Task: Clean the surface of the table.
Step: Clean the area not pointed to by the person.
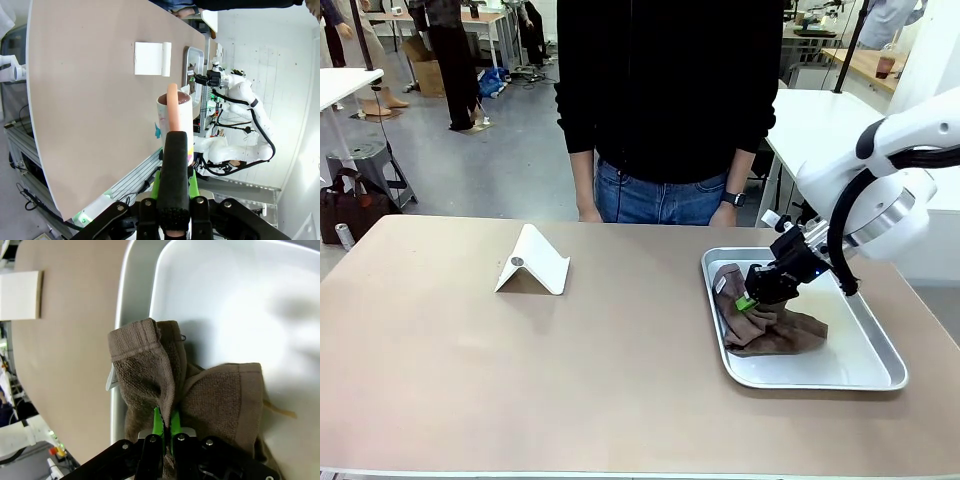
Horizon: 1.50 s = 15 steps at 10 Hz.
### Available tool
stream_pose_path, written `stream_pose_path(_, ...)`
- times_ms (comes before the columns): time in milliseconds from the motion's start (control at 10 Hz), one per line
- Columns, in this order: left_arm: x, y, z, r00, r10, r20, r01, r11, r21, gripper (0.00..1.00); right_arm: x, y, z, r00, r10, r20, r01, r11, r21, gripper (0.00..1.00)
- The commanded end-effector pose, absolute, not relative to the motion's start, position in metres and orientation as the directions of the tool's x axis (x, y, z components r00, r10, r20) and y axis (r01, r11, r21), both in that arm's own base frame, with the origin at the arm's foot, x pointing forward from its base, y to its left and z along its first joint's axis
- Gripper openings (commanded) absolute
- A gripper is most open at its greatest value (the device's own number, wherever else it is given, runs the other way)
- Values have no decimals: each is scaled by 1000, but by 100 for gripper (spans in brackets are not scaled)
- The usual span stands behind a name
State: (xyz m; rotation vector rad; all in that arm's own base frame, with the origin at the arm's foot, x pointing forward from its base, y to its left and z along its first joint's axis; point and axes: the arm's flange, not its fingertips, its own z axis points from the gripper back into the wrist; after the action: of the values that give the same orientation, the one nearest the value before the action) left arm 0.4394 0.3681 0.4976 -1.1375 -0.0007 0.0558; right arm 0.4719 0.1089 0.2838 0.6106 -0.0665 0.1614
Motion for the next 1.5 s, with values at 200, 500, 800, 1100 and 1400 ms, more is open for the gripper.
stream_pose_path(200,437,369,504,998,41,-37,-51,417,-907,22,472,94,272,985,83,151,-152,827,541,0)
stream_pose_path(500,437,369,504,998,41,-37,-51,417,-907,22,474,50,278,986,-19,168,-70,858,510,0)
stream_pose_path(800,437,369,504,998,41,-37,-51,417,-907,22,475,6,286,970,-143,196,23,859,511,0)
stream_pose_path(1100,437,369,504,998,41,-37,-51,417,-907,22,471,-10,297,959,-187,215,39,832,554,0)
stream_pose_path(1400,437,369,504,998,41,-37,-51,417,-907,22,464,-29,332,943,-233,239,-9,700,714,0)
